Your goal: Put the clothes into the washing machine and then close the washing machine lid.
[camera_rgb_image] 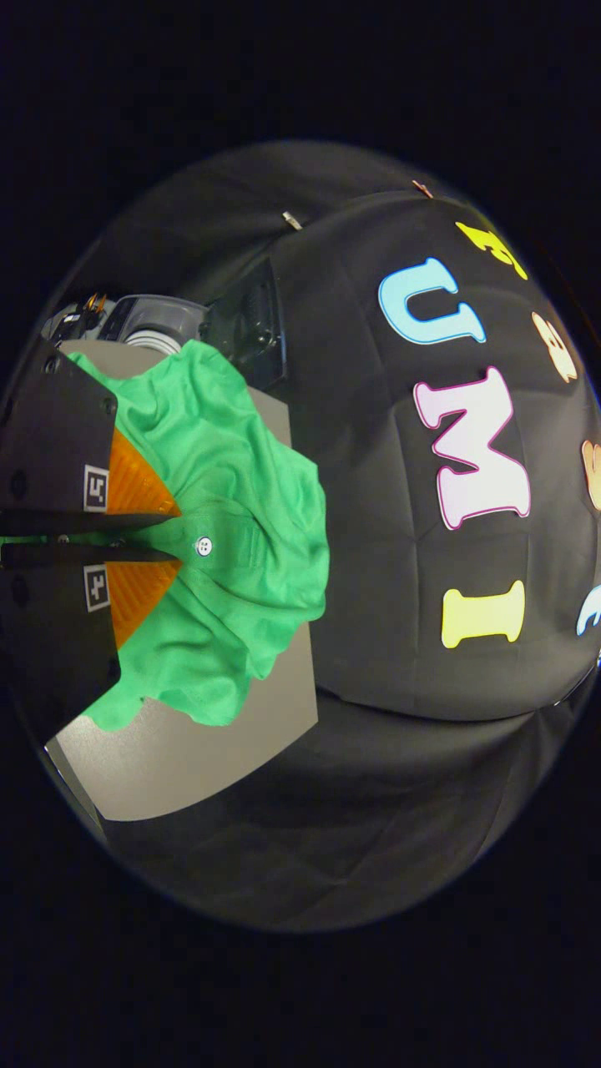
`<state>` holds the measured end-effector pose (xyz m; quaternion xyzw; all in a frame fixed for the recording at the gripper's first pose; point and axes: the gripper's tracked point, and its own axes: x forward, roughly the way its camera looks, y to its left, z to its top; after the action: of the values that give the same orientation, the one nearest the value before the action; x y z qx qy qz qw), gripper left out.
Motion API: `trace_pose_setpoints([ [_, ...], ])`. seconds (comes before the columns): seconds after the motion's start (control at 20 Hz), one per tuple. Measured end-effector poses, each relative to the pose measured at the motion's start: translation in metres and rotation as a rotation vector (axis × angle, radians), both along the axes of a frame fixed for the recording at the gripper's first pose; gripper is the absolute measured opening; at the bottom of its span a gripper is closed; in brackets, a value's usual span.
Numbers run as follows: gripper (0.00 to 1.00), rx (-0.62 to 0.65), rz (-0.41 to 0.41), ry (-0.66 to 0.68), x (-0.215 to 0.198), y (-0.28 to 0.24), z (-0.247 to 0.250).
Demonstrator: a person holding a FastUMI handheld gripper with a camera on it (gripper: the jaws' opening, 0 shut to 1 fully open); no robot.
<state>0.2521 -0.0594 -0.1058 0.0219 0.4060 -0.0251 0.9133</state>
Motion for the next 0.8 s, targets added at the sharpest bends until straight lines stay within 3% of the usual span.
trace_pose_setpoints([
  [0.4,0.08,0.05,0.043,-0.132,0.015,0.047,0.114],
  [0.8,0.08,0.108,0.16,-0.183,0.006,0.16,0.153],
])
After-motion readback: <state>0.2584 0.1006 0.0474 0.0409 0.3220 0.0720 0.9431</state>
